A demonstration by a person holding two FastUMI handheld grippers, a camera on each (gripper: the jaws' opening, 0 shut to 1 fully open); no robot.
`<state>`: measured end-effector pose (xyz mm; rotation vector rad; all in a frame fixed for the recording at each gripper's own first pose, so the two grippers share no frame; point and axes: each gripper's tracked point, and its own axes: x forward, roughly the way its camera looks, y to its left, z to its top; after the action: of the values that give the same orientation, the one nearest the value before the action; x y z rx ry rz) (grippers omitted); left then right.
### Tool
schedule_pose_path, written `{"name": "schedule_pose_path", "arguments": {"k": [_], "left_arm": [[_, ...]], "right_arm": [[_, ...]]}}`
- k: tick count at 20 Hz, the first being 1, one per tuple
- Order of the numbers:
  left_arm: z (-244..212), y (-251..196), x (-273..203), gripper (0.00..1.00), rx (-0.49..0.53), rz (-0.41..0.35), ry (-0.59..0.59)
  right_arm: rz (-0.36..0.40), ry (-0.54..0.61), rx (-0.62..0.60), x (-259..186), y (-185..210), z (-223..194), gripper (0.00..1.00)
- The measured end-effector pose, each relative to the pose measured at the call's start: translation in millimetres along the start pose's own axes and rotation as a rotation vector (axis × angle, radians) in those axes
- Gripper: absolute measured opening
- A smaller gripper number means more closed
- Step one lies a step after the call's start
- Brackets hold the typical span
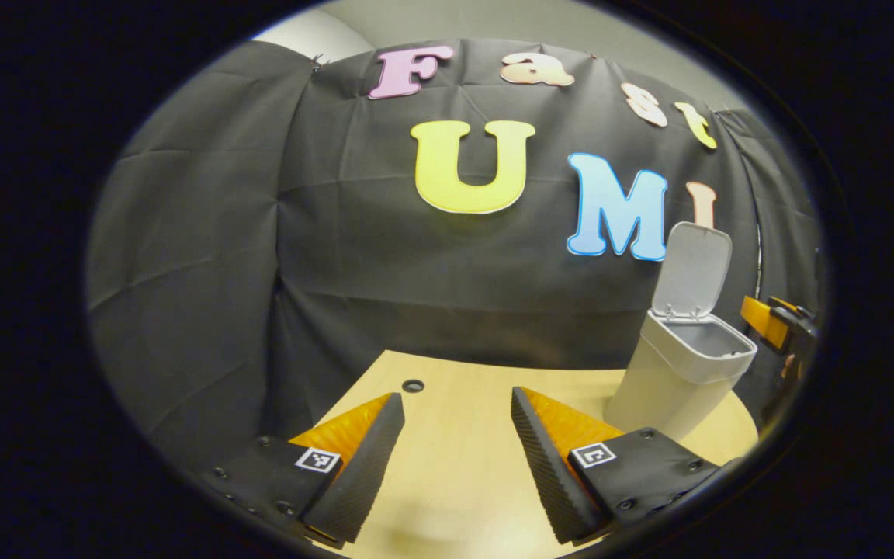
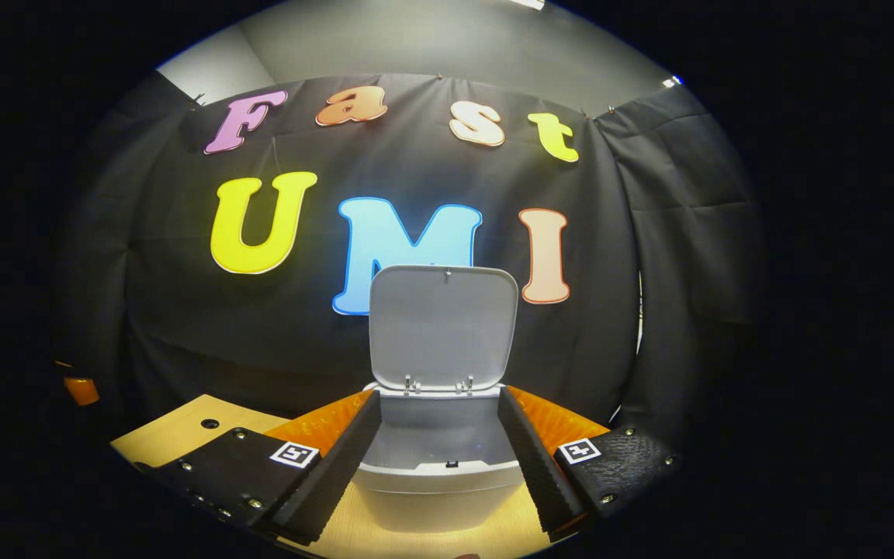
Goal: Press the lid of the desktop garbage bin to open it, pick up the crumpled paper on the desktop and throw it into the bin, then pick up the pop can on the desktop and drop it into the bin, and finally close the garbage bin lid.
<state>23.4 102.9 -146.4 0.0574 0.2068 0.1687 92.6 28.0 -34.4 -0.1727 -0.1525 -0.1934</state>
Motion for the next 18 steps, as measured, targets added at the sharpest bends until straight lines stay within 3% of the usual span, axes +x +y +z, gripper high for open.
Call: {"name": "schedule_pose_path", "arguments": {"k": [9, 10, 18], "left_arm": [[-15.8, 1.1, -0.8, 0.92, 0.002, -0.007, 0.035], [-17.5, 0.9, -0.1, 1.0, 0.004, -0.007, 0.04], [-19.6, -11.8, 12.5, 1.0, -0.008, -0.036, 0.048]], "right_arm": [[0.023, -0.079, -0.02, 33.4, 4.5, 53.4, 0.96], [0.028, -0.087, -0.021, 38.0, 4.8, 59.4, 0.96], [0.032, -0.139, -0.02, 76.6, 5.1, 110.1, 0.96]]}}
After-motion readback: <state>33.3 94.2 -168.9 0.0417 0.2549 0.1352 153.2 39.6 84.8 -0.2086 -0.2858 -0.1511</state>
